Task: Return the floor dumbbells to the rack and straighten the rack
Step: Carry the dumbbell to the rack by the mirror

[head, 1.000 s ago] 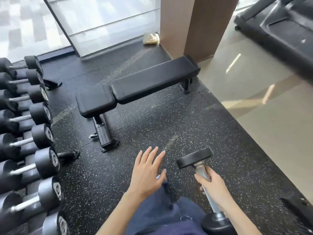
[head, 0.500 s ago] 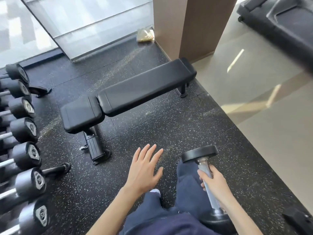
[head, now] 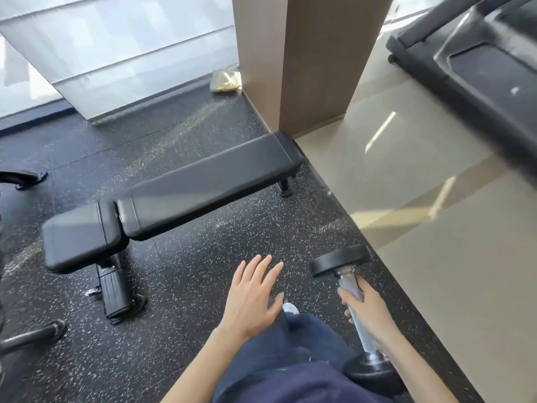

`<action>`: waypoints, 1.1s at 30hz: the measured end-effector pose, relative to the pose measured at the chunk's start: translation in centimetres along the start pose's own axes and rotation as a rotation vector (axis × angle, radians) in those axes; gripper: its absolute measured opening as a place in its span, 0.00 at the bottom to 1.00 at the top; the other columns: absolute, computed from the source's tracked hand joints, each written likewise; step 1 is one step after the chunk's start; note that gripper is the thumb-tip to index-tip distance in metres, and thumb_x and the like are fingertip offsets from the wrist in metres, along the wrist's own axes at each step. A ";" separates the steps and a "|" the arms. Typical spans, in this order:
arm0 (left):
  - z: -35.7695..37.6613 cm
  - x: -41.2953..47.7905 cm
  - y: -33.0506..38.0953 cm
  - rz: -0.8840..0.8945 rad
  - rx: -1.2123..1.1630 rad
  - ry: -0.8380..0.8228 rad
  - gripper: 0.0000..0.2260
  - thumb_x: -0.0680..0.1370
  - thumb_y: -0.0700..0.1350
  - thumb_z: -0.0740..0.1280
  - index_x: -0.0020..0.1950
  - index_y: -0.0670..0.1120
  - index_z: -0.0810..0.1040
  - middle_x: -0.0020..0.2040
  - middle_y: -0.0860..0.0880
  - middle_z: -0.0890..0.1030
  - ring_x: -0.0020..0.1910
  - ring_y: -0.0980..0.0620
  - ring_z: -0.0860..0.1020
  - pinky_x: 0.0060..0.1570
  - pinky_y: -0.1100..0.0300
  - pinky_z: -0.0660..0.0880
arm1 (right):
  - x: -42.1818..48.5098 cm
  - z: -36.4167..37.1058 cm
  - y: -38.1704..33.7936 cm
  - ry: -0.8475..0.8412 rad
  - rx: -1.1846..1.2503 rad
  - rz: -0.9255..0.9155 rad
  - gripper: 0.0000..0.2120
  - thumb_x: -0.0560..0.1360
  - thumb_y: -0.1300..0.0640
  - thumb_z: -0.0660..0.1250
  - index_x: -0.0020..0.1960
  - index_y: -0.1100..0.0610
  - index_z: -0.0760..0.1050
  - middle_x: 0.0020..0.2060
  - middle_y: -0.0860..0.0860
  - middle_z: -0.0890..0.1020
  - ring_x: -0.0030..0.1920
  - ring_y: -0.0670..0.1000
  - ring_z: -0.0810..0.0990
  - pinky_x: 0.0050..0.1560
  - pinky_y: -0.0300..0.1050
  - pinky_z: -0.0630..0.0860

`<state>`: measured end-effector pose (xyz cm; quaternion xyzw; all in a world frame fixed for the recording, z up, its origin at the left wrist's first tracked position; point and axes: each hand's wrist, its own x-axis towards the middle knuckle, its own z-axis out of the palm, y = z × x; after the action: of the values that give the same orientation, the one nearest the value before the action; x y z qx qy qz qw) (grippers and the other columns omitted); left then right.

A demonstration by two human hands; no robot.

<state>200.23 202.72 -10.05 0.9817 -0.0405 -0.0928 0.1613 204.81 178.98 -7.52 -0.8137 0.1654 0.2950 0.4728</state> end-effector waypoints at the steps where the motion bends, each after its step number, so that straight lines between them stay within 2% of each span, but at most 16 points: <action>1: -0.1 1.1 0.4 0.000 -0.007 -0.005 0.25 0.73 0.57 0.58 0.69 0.51 0.71 0.67 0.46 0.74 0.68 0.44 0.70 0.67 0.48 0.57 | 0.7 -0.8 -0.2 0.011 0.004 0.004 0.06 0.76 0.58 0.65 0.53 0.55 0.73 0.36 0.52 0.79 0.30 0.49 0.76 0.34 0.43 0.75; 8: -0.7 11.0 1.2 0.055 0.014 0.030 0.25 0.73 0.56 0.58 0.67 0.49 0.73 0.65 0.46 0.76 0.66 0.43 0.72 0.66 0.48 0.57 | 8.4 -5.3 -2.9 0.040 0.046 0.055 0.08 0.75 0.58 0.66 0.54 0.56 0.73 0.34 0.52 0.79 0.29 0.50 0.76 0.33 0.45 0.75; 13: -1.9 19.8 0.9 0.065 -0.010 0.081 0.24 0.72 0.56 0.59 0.68 0.51 0.71 0.66 0.47 0.75 0.66 0.44 0.71 0.67 0.48 0.57 | 15.9 -8.0 -9.3 -0.013 -0.004 -0.011 0.10 0.76 0.57 0.65 0.54 0.47 0.68 0.38 0.53 0.80 0.32 0.50 0.78 0.37 0.46 0.77; 20: -5.4 32.2 -0.8 -0.045 -0.030 0.116 0.25 0.73 0.56 0.58 0.69 0.49 0.72 0.67 0.45 0.74 0.68 0.43 0.70 0.68 0.48 0.55 | 25.9 -10.8 -20.7 -0.070 -0.147 -0.130 0.21 0.76 0.56 0.65 0.68 0.53 0.64 0.41 0.46 0.78 0.33 0.48 0.78 0.34 0.36 0.76; 23: -7.3 36.5 -1.5 -0.049 -0.016 0.131 0.25 0.74 0.56 0.57 0.69 0.49 0.72 0.67 0.45 0.74 0.68 0.43 0.70 0.68 0.48 0.55 | 28.9 -11.4 -24.4 -0.110 -0.183 -0.185 0.18 0.76 0.55 0.65 0.64 0.52 0.67 0.41 0.46 0.79 0.32 0.48 0.78 0.30 0.32 0.74; 28: -9.2 41.1 -2.7 -0.119 -0.009 0.163 0.25 0.74 0.56 0.57 0.69 0.50 0.71 0.68 0.46 0.73 0.69 0.44 0.68 0.70 0.48 0.55 | 33.2 -12.5 -28.8 -0.198 -0.163 -0.205 0.11 0.76 0.56 0.65 0.55 0.47 0.66 0.39 0.48 0.79 0.31 0.49 0.78 0.33 0.39 0.76; 31: -9.0 42.9 -3.3 -0.221 -0.013 0.164 0.25 0.75 0.57 0.56 0.70 0.50 0.70 0.69 0.46 0.72 0.69 0.43 0.68 0.70 0.46 0.59 | 36.3 -13.3 -30.6 -0.242 -0.173 -0.207 0.11 0.76 0.57 0.65 0.55 0.46 0.66 0.39 0.50 0.80 0.31 0.49 0.78 0.33 0.38 0.75; 33: -8.6 44.2 -3.1 -0.273 -0.022 0.158 0.25 0.75 0.57 0.56 0.70 0.50 0.70 0.69 0.45 0.72 0.69 0.43 0.68 0.70 0.46 0.59 | 38.8 -14.0 -31.8 -0.278 -0.182 -0.216 0.13 0.76 0.57 0.65 0.57 0.47 0.66 0.39 0.50 0.80 0.31 0.50 0.77 0.34 0.40 0.75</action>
<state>245.38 203.52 -10.53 0.9805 0.1073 -0.0368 0.1605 256.66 183.12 -5.51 -0.8175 -0.0171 0.3657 0.4445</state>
